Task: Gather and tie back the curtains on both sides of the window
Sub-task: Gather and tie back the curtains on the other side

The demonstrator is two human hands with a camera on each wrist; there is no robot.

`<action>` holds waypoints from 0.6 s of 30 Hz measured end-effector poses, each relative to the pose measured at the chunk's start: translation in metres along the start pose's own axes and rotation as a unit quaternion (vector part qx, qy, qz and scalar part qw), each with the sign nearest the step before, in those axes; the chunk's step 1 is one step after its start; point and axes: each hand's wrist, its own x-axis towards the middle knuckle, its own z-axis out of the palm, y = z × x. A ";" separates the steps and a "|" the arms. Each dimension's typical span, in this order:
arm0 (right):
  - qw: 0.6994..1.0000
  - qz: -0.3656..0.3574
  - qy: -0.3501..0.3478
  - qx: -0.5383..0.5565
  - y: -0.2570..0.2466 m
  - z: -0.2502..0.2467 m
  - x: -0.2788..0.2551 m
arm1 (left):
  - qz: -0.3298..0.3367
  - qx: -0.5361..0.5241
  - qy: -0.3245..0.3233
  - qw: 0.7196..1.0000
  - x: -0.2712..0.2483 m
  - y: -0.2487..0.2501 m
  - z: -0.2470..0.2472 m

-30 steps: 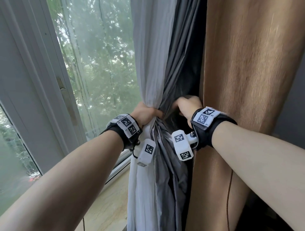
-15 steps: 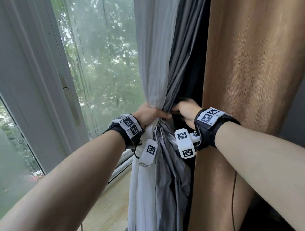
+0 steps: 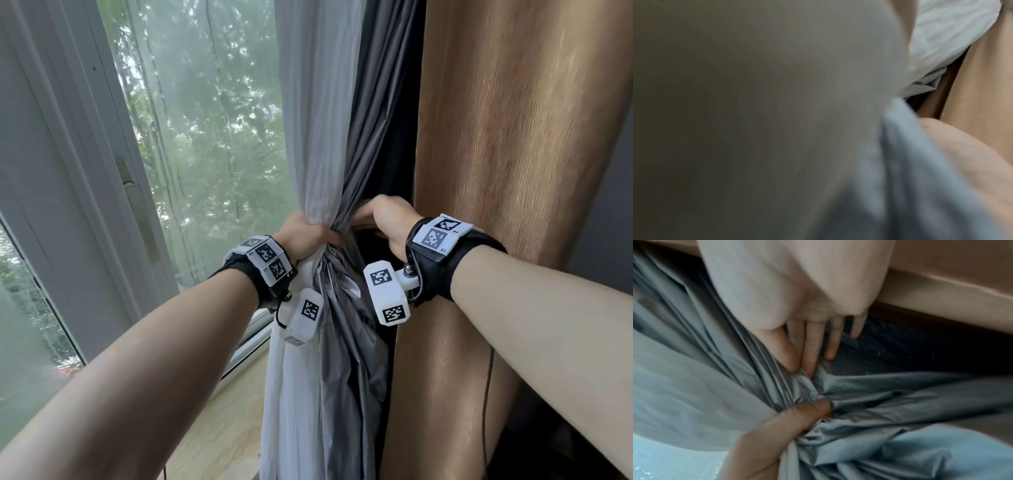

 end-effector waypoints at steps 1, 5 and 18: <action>1.000 -0.002 0.025 -0.010 0.000 -0.001 0.001 | -0.008 0.003 0.002 1.000 -0.001 0.001 0.000; 0.998 0.009 0.064 -0.022 0.002 -0.006 0.005 | -0.011 0.011 -0.001 1.000 -0.004 0.004 0.000; 1.000 -0.015 0.019 0.015 0.002 0.012 0.006 | 0.009 -0.054 -0.061 0.997 -0.009 0.002 0.000</action>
